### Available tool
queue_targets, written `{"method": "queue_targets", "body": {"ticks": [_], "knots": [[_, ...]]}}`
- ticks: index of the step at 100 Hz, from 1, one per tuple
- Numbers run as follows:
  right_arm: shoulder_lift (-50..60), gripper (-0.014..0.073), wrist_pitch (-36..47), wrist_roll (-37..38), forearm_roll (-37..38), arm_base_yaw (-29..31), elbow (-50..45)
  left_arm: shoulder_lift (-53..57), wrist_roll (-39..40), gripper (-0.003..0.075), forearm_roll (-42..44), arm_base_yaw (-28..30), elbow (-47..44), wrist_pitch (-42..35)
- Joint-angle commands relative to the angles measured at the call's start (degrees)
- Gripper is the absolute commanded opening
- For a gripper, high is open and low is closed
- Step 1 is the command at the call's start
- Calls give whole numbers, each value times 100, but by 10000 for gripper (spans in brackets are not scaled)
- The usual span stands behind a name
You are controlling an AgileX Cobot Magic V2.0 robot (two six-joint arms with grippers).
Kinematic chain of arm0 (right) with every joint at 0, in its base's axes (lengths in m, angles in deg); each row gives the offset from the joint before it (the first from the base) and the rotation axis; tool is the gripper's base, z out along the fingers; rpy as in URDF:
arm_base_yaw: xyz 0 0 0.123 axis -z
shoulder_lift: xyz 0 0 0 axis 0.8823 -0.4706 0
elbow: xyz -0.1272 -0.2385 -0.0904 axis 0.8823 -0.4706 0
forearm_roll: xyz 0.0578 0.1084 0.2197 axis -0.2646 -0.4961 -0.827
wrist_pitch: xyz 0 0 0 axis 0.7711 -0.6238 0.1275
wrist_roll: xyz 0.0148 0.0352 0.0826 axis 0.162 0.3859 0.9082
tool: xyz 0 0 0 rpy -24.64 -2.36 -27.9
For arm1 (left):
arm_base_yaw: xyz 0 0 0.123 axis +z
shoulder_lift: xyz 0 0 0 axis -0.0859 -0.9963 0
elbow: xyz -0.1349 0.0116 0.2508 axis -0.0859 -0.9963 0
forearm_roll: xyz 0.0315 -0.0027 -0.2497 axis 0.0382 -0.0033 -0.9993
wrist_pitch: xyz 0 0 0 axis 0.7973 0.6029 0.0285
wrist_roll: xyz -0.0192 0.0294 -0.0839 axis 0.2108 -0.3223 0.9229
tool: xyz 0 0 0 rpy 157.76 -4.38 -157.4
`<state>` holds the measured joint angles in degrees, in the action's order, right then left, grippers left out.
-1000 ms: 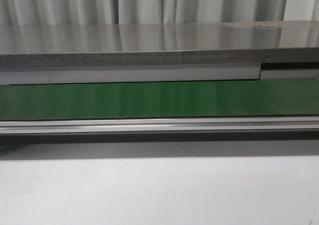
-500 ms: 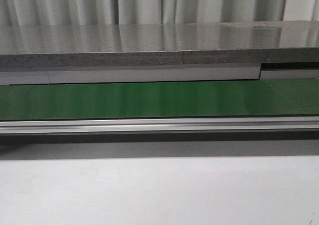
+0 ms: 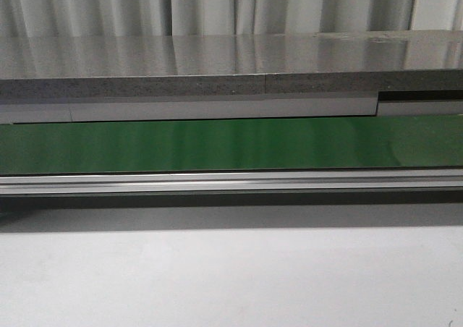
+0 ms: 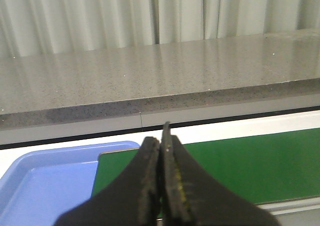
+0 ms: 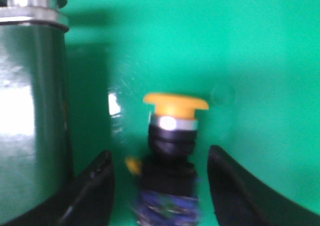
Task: Move button from left to right
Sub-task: 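Lower the switch into the green bin and open the right gripper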
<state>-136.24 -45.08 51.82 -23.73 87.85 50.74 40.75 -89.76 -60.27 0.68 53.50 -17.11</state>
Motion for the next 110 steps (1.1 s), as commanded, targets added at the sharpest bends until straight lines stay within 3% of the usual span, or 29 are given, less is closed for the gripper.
{"method": "queue_targets", "body": {"ticks": [1,33,58,91,110], "knots": [[290,463,159,-67,-11,42,191,-59,29,-19,-70,-56,157,-495],[573,474,187,-61,-27,79,191,-59,29,-19,-70,-56,157,-495],[1399,467,632,-61,-738,-78,191,-59,29,-19,-70,-56,157,-495],[2451,467,835,-61,-994,-1085,111,-59,29,-19,-70,-56,157,-495],[3242,467,1377,-61,-1148,-1774,-581,-59,29,-19,-70,-56,157,-495]]}}
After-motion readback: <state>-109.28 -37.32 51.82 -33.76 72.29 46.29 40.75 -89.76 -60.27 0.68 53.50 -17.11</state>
